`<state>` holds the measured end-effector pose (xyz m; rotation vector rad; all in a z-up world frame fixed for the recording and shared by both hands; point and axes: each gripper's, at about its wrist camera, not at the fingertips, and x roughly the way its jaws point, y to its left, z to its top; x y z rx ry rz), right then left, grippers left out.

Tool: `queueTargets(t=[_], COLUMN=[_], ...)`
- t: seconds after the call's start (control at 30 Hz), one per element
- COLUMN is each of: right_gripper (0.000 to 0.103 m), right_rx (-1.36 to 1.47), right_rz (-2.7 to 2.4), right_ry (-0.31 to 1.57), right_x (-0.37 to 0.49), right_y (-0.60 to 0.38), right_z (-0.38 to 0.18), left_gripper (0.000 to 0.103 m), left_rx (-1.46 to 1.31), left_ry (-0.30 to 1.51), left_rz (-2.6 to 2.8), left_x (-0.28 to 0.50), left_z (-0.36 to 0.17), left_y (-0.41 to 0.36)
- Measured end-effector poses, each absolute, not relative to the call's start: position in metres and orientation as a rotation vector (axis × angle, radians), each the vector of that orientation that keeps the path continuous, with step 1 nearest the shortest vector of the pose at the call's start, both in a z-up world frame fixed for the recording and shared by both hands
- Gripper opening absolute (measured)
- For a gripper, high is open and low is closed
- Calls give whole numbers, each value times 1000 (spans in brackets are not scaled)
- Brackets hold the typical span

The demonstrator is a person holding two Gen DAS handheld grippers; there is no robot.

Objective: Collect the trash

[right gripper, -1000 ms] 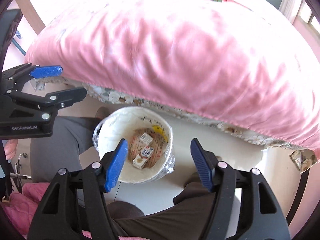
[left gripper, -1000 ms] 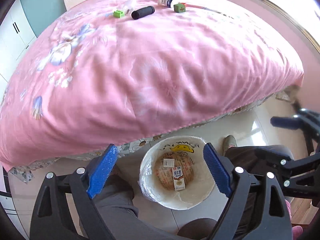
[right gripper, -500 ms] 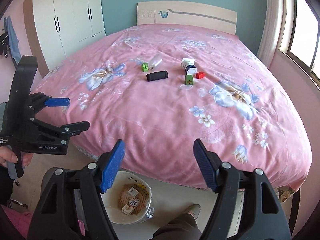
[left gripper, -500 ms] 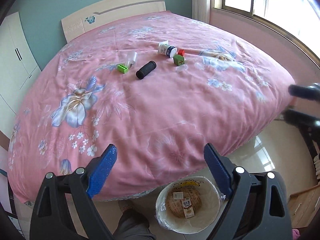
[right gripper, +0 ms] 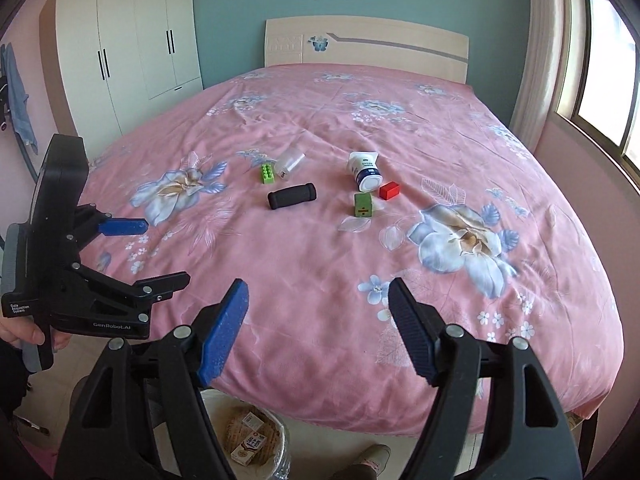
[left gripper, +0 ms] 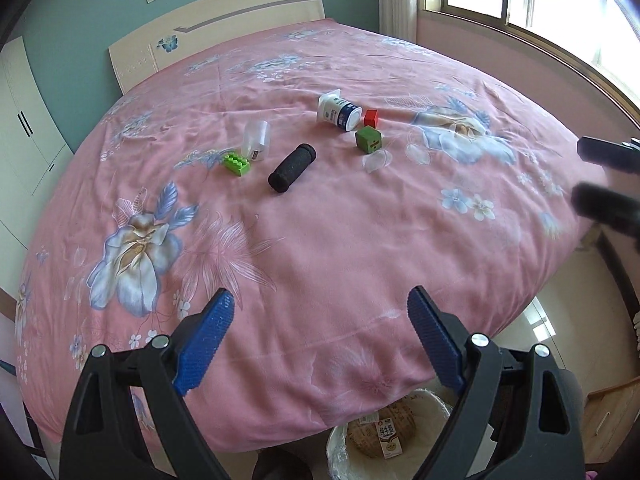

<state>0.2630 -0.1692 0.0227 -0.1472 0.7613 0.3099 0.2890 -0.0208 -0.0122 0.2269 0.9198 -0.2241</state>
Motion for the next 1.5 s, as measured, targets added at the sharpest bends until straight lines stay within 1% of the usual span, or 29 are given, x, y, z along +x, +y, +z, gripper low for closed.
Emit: queueTargets(t=[0.23,0.67,0.87,1.1,1.17,1.2,1.23,1.27,1.3,1.33,1.4,1.5], right_gripper=[72,72,72,72,72,71,64,58,47,39,31,31], right_rx=[-126,-76,-69,-62,-62,-69,-78,-83,-81,-79,-73,-59], right_rz=[300,269,249,224,226,227,225,229,238,240,243,248], right_ry=[801,889,914,948,945,943,944,945,948,950,950,948], right_x=[325,448,494,537,545,548,551,553,556,557,559,557], right_y=[-171,-166,-161,-157,-156,-154,-151,-149,-148,-148,-149,-151], right_z=[-4,-76,-104,-134,-137,-139,-140,-140,-141,-142,-142,-140], left_gripper=[90,90,90,90,84,76,68,64,56,50,47,45], left_rx=[215,299,317,326,327,328,325,319,313,307,303,277], left_ry=[955,981,997,986,976,973,973,973,975,976,975,978], left_rz=[-232,-233,-235,-247,-251,-259,-263,-267,-272,-271,-257,-248], left_x=[345,448,487,515,520,522,524,525,527,529,530,531], left_z=[-33,-81,-106,-123,-125,-125,-126,-126,-126,-126,-127,-126], left_y=[-23,-29,-32,-41,-45,-47,-48,-50,-51,-53,-54,-53])
